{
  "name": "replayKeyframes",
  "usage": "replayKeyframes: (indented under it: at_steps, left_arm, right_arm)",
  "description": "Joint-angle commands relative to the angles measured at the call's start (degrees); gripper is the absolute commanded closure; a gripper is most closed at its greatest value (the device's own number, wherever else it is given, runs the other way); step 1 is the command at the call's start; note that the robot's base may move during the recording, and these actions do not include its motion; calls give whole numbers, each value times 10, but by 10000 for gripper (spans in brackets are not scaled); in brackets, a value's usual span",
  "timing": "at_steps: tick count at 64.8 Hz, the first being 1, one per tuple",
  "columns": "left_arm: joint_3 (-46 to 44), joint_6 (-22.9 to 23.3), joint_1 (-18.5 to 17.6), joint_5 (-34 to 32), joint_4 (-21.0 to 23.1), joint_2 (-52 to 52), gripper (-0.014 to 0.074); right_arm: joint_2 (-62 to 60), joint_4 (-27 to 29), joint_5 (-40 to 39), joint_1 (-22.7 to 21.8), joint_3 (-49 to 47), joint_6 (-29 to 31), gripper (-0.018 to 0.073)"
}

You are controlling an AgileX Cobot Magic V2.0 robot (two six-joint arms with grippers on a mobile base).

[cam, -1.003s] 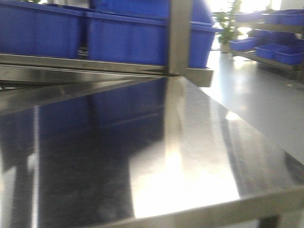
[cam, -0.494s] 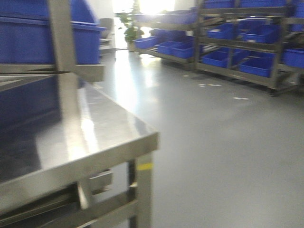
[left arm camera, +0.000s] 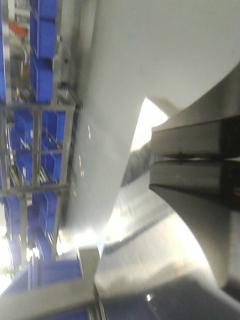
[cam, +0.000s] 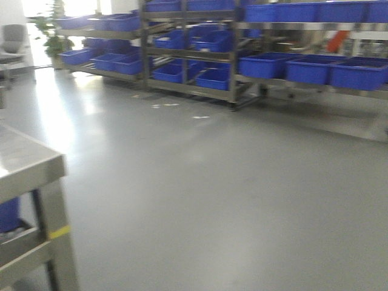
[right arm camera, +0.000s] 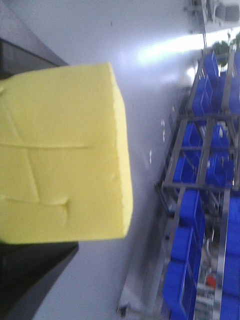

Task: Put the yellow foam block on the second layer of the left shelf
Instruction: 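Drive the base to the shelf of blue bins holding the cube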

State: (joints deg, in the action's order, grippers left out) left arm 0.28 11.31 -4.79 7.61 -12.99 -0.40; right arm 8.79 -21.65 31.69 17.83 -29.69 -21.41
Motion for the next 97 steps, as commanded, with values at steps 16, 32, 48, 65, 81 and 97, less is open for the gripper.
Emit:
replayKeyframes:
  at_steps: [16, 32, 48, 65, 81, 97]
  left_arm:
    - [15, 2, 0, -49, 2, -8, 460]
    - [15, 2, 0, -49, 2, -8, 460]
    - [15, 2, 0, -49, 2, -8, 460]
    - [15, 2, 0, -49, 2, -8, 460]
    - [15, 2, 0, -49, 2, -8, 460]
    - [15, 2, 0, -49, 2, -8, 460]
  right_arm:
    - [8, -18, -44, -4, -15, 4, 230]
    - [8, -18, -44, -4, -15, 4, 230]
    - [8, -18, -44, -4, -15, 4, 230]
    - [8, -18, -44, -4, -15, 4, 230]
    - [9, -18, -44, -4, -15, 4, 230]
    - [9, -18, -44, -4, -15, 4, 230]
